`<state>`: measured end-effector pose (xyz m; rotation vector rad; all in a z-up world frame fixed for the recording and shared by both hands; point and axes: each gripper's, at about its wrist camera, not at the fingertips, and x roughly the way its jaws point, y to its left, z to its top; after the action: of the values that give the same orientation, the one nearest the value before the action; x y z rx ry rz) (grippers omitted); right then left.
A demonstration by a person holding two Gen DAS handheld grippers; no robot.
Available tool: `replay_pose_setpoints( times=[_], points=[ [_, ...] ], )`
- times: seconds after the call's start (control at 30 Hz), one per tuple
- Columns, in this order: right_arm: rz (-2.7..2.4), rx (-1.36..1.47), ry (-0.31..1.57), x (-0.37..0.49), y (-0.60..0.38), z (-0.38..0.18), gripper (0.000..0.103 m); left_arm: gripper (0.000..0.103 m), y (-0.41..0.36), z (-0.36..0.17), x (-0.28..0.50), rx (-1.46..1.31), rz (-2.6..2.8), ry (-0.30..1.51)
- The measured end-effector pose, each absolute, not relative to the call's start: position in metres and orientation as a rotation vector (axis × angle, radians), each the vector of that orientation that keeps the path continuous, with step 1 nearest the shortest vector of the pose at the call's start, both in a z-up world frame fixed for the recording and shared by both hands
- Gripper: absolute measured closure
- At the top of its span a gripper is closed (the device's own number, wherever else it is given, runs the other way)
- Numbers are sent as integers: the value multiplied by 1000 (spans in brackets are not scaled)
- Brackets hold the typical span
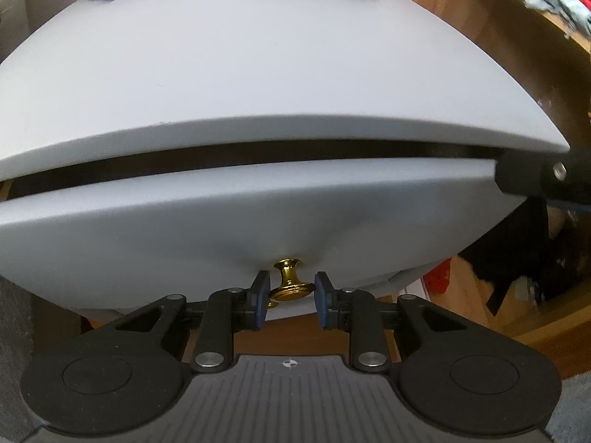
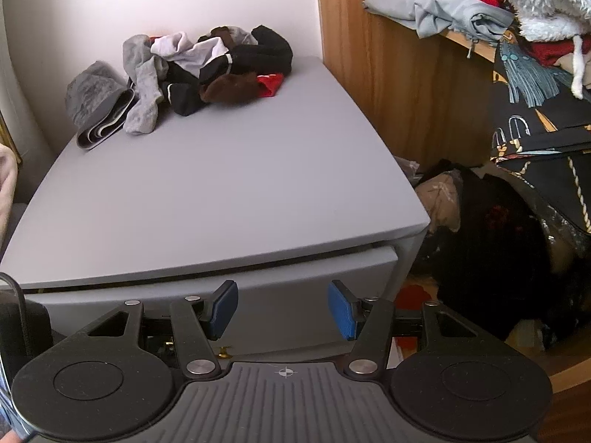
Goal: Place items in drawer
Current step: 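Pull the brass knob with the left tool, sliding the drawer out, then open the left tool and back it away from the knob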
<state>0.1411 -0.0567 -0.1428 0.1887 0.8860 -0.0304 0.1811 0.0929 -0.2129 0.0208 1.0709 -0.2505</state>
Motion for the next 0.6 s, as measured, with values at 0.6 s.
replay_pose_setpoints(
  times=[0.6],
  points=[
    [-61,153,897,150,-58,-150,46,76,94,-220,173,84,-283,1078]
  ],
)
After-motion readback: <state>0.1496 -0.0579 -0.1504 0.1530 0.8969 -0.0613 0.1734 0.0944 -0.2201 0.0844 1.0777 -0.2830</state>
